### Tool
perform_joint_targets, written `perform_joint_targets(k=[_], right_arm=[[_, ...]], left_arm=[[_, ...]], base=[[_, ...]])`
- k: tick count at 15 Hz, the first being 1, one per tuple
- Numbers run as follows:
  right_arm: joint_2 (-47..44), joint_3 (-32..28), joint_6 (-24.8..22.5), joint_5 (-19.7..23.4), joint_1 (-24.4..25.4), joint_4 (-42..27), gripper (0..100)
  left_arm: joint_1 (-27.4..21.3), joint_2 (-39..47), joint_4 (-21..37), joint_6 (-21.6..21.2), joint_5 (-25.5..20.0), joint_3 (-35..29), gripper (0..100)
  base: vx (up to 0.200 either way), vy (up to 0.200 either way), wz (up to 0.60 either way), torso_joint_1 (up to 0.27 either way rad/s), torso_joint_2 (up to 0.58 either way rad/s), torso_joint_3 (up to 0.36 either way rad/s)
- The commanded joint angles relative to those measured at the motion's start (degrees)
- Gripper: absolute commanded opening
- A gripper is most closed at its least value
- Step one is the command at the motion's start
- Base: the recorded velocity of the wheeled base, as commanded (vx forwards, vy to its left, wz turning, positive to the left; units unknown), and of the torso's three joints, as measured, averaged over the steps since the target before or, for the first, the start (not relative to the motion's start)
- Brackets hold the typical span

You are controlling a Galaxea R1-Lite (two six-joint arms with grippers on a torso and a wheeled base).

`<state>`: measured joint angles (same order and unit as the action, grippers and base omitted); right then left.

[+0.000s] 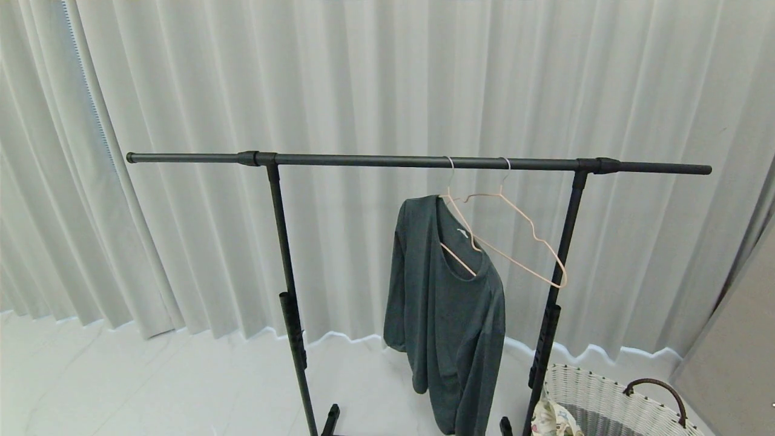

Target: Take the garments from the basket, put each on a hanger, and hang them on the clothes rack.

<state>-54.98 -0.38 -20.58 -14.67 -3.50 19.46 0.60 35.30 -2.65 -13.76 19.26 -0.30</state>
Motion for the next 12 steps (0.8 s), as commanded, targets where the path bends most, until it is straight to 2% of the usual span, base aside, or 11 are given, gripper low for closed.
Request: perform_joint_targets(k=[1, 2, 5, 9, 12], right_arm=[[14.2, 0.38, -0.69, -1.95, -0.1, -13.22, 100], [16.13, 0.11, 0.27, -1.95, -0.1, -15.85, 100], [19.03, 0.38, 0.8, -3.44, -0.1, -15.33, 100], [17.89, 0.38, 0.71, -4.49, -0.02, -15.41, 100], [17.8, 0.38, 0.63, -4.49, 0.07, -15.33, 100]], left_arm=[[0.02, 1.79, 0.1, 1.81, -0.01, 0.04, 100], [-0.07, 2.31, 0.1, 2.78, -0.01, 0.04, 100], [-2.09, 1.87, 0.1, 2.95, -0.1, 0.04, 100], [-5.43, 1.43, 0.1, 2.78, 0.34, 0.04, 100], [-5.87, 1.26, 0.1, 2.78, 0.6, 0.04, 100]], base=[[0.0, 0.0, 0.0, 0.0, 0.0, 0.0], [0.0, 0.0, 0.0, 0.0, 0.0, 0.0], [0.0, 0.0, 0.0, 0.0, 0.0, 0.0], [0.0, 0.0, 0.0, 0.0, 0.0, 0.0], [0.0, 0.0, 0.0, -0.164, 0.35, 0.172]])
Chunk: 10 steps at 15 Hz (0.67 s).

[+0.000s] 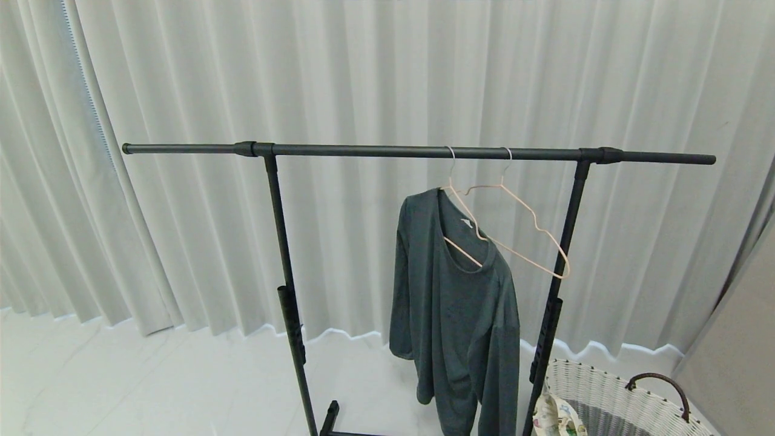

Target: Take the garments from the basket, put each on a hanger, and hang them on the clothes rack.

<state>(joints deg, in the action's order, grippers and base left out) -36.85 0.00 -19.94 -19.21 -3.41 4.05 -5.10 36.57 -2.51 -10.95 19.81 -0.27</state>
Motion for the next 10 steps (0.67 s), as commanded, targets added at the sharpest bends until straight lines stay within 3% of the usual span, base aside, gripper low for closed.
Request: perform_joint_targets(k=[1, 10], right_arm=[[0.73, 0.0, 0.08, -0.12, -0.01, 0.08, 100], [0.38, 0.0, 0.08, -0.83, -0.1, 0.08, 100]], left_arm=[[-0.18, -0.1, -0.04, 0.05, -0.03, 0.0, 100], [-1.06, -0.45, -0.04, 0.05, -0.12, 0.0, 100]], base=[[0.0, 0.0, 0.0, -0.222, 0.49, 0.237], [0.0, 0.0, 0.0, -0.237, 0.49, 0.249]])
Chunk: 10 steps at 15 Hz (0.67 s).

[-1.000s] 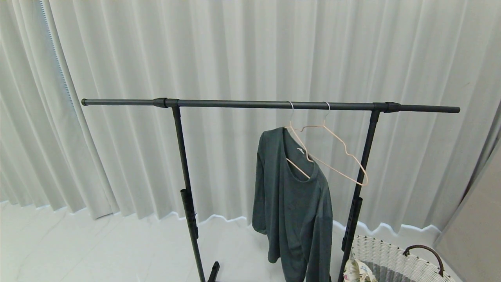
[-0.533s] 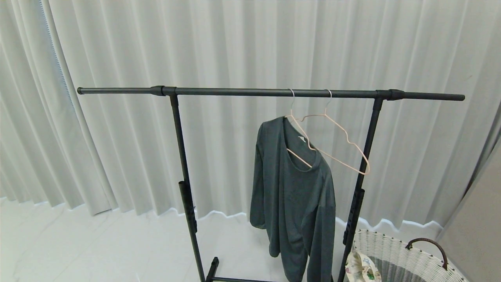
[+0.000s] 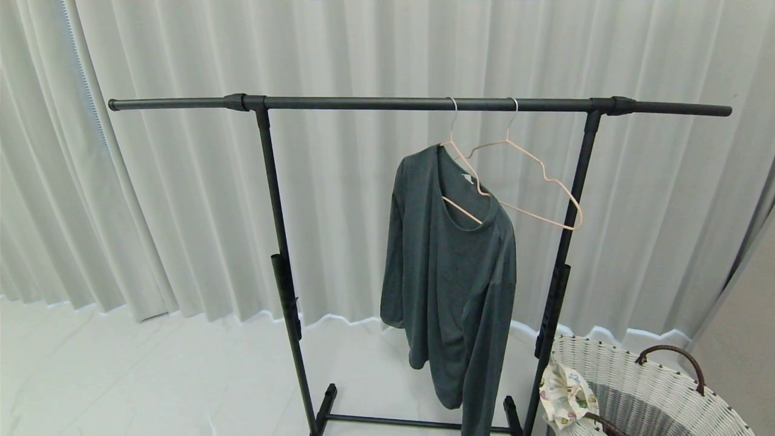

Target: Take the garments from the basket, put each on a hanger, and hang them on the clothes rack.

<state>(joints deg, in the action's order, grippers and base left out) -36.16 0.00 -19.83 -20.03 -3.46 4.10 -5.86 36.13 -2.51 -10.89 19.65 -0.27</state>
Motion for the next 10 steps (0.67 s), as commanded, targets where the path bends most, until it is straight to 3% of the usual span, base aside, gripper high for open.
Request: perform_joint_targets(k=[1, 10], right_arm=[[-0.41, 0.0, -0.03, -0.01, 0.03, 0.03, 100], [-0.67, 0.0, 0.59, -0.01, -0.05, 0.03, 100]], left_arm=[[-0.29, 0.08, -0.04, -0.01, 0.04, 0.0, 100], [-0.29, -1.24, -0.04, 0.16, 0.12, 0.0, 100]], base=[[0.0, 0.0, 0.0, -0.237, 0.49, 0.251], [0.0, 0.0, 0.0, -0.213, 0.43, 0.219]])
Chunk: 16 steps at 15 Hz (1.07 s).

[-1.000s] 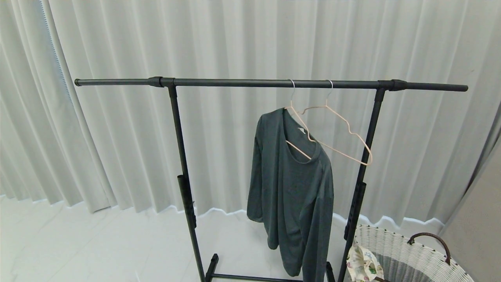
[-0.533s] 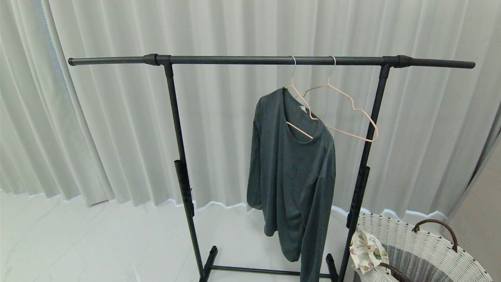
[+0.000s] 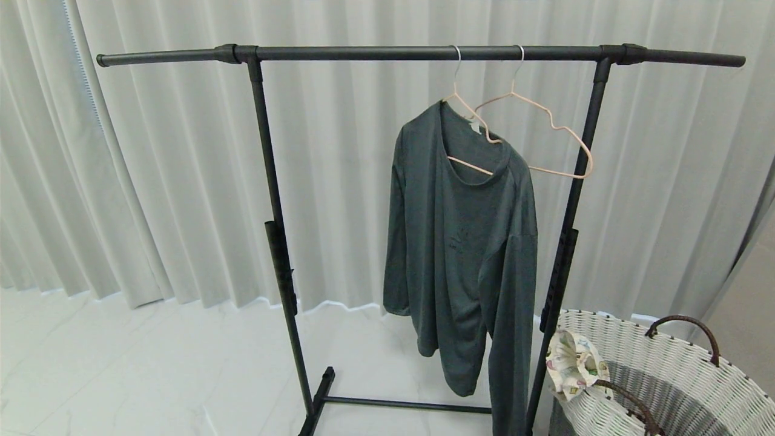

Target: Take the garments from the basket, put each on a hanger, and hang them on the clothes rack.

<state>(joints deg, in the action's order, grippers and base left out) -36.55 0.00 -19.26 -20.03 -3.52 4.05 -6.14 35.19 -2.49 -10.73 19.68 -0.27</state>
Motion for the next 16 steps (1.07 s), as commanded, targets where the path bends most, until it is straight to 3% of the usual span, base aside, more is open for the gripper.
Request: perform_joint_targets(k=[1, 3, 16], right_arm=[[-0.28, 0.0, -0.16, 0.08, 0.18, 0.08, 100], [-0.19, 0.0, -0.16, 0.08, 0.18, 0.08, 100], [-0.19, 0.0, 0.01, 0.17, 0.18, 0.0, 100]], left_arm=[[-0.01, -0.3, -0.06, 0.01, 0.01, 0.0, 100], [-0.01, -0.3, -0.06, 0.01, 0.01, 0.0, 100], [-0.36, -0.65, -0.06, 0.01, -0.08, 0.0, 100]], base=[[0.0, 0.0, 0.0, -0.095, 0.26, 0.095], [0.0, 0.0, 0.0, -0.024, 0.11, 0.036], [0.2, 0.0, 0.0, -0.001, 0.01, 0.017]])
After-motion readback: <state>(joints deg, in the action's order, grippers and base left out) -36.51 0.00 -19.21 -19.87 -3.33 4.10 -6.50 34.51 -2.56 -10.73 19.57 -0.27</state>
